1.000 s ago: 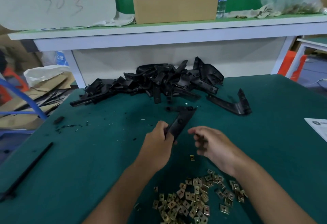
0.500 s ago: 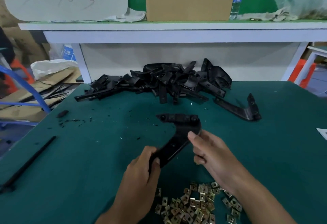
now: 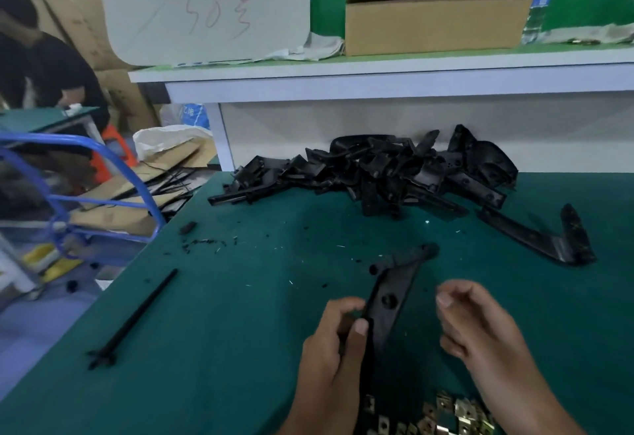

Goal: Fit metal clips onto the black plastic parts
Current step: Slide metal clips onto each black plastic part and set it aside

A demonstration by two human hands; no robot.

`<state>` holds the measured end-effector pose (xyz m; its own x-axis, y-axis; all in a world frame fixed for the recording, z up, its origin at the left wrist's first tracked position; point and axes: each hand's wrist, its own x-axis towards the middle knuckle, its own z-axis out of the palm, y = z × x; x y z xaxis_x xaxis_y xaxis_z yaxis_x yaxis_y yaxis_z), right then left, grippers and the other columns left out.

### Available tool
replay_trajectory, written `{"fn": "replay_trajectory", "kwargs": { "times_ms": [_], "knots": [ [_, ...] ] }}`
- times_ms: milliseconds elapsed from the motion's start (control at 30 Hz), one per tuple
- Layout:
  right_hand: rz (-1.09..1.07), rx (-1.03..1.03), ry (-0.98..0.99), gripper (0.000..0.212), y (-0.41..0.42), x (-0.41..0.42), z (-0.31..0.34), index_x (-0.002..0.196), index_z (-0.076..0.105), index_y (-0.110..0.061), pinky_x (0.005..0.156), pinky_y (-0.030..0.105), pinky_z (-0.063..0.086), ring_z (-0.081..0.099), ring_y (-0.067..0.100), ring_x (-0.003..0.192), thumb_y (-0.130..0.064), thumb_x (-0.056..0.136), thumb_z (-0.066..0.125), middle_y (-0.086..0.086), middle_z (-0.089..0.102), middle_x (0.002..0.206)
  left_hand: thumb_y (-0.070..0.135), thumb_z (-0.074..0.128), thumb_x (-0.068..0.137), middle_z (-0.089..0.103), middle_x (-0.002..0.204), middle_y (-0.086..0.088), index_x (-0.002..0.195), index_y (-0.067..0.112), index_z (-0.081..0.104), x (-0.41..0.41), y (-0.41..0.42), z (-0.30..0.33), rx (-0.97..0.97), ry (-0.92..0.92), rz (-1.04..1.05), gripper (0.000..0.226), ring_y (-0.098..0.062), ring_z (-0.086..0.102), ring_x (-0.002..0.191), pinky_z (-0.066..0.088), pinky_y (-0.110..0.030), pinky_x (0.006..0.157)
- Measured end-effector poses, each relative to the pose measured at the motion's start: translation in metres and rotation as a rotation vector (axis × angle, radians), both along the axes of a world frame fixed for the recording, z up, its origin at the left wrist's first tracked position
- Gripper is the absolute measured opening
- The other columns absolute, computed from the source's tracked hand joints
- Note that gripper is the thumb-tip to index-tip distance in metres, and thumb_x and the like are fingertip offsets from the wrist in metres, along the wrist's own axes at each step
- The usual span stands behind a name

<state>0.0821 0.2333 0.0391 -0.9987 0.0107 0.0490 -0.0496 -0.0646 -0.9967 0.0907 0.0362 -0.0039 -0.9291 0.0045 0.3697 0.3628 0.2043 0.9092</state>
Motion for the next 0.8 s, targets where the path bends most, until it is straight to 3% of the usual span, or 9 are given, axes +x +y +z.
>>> {"fn": "replay_trajectory", "kwargs": {
  "times_ms": [100, 200, 267, 367, 433, 533, 667, 733, 800],
  "knots": [
    [0.058, 0.083, 0.03, 0.042, -0.004, 0.001, 0.003, 0.117, 0.062, -0.052, 0.067, 0.033, 0.043, 0.053, -0.002, 0.066, -0.058, 0.075, 0.062, -0.025, 0.059, 0.083, 0.052, 0.049, 0.096, 0.065, 0.07, 0.002, 0.107, 0.036, 0.061, 0.004, 0.005, 0.003, 0.134, -0.065, -0.168, 0.024, -0.008, 0.056, 0.063, 0.041, -0.022, 0.061],
    [0.069, 0.089, 0.07, 0.03, -0.006, 0.006, 0.011, 0.107, 0.066, -0.061, 0.072, 0.02, 0.051, 0.057, -0.013, 0.078, -0.054, 0.079, 0.061, -0.034, 0.062, 0.098, 0.048, 0.049, 0.101, 0.062, 0.069, 0.001, 0.101, 0.032, 0.059, 0.008, 0.008, 0.008, 0.212, -0.142, -0.332, 0.018, -0.013, 0.051, 0.062, 0.039, -0.026, 0.062],
    [0.038, 0.142, 0.121, 0.027, -0.005, 0.007, 0.01, 0.111, 0.065, -0.057, 0.083, 0.021, 0.052, 0.063, -0.005, 0.097, -0.046, 0.087, 0.06, -0.024, 0.065, 0.11, 0.039, 0.049, 0.102, 0.062, 0.067, -0.001, 0.1, 0.027, 0.057, 0.007, 0.007, 0.011, 0.297, -0.199, -0.386, 0.015, -0.011, 0.052, 0.06, 0.041, -0.02, 0.063],
    [0.023, 0.168, 0.181, 0.032, -0.003, 0.006, 0.007, 0.123, 0.062, -0.033, 0.097, 0.048, 0.048, 0.059, 0.034, 0.11, -0.039, 0.091, 0.06, 0.007, 0.066, 0.119, 0.026, 0.044, 0.102, 0.066, 0.072, -0.009, 0.105, 0.014, 0.056, 0.003, 0.005, 0.015, 0.344, -0.248, -0.405, 0.018, -0.016, 0.06, 0.065, 0.046, -0.021, 0.065],
    [0.006, 0.173, 0.199, 0.028, -0.004, 0.006, 0.006, 0.121, 0.062, -0.029, 0.094, 0.033, 0.052, 0.064, 0.022, 0.11, -0.036, 0.094, 0.061, -0.003, 0.07, 0.115, 0.024, 0.043, 0.101, 0.069, 0.078, -0.012, 0.106, 0.008, 0.058, 0.004, 0.005, 0.016, 0.328, -0.248, -0.406, 0.023, -0.023, 0.064, 0.076, 0.049, -0.027, 0.073],
    [0.001, 0.233, 0.22, 0.02, -0.005, 0.007, 0.006, 0.118, 0.065, -0.036, 0.088, 0.013, 0.046, 0.064, 0.001, 0.109, -0.042, 0.098, 0.062, -0.018, 0.071, 0.113, 0.03, 0.042, 0.102, 0.073, 0.093, -0.011, 0.102, 0.017, 0.068, 0.002, 0.005, 0.019, 0.345, -0.233, -0.34, 0.029, -0.029, 0.069, 0.095, 0.051, -0.032, 0.085],
    [0.077, 0.387, 0.227, 0.037, -0.002, 0.008, -0.001, 0.126, 0.067, -0.039, 0.096, 0.024, 0.047, 0.061, 0.006, 0.118, -0.056, 0.096, 0.055, -0.014, 0.069, 0.121, 0.068, 0.041, 0.097, 0.069, 0.118, -0.016, 0.123, 0.009, 0.064, 0.002, 0.004, 0.02, 0.446, -0.247, -0.368, 0.068, -0.028, 0.065, 0.113, 0.051, -0.03, 0.092],
    [0.111, 0.451, 0.207, 0.039, -0.002, 0.008, 0.0, 0.126, 0.065, -0.044, 0.096, 0.03, 0.047, 0.061, 0.005, 0.116, -0.063, 0.094, 0.054, -0.019, 0.068, 0.118, 0.071, 0.048, 0.093, 0.069, 0.114, -0.016, 0.124, 0.007, 0.063, 0.002, 0.002, 0.022, 0.471, -0.226, -0.387, 0.072, -0.028, 0.066, 0.106, 0.053, -0.031, 0.086],
    [0.14, 0.516, 0.215, 0.034, -0.002, 0.009, 0.002, 0.123, 0.065, -0.049, 0.09, 0.024, 0.044, 0.061, 0.003, 0.111, -0.062, 0.092, 0.057, -0.025, 0.066, 0.112, 0.058, 0.06, 0.093, 0.071, 0.107, -0.015, 0.118, 0.011, 0.065, 0.002, 0.003, 0.024, 0.444, -0.218, -0.373, 0.054, -0.03, 0.07, 0.093, 0.056, -0.034, 0.078]
  ]
}}
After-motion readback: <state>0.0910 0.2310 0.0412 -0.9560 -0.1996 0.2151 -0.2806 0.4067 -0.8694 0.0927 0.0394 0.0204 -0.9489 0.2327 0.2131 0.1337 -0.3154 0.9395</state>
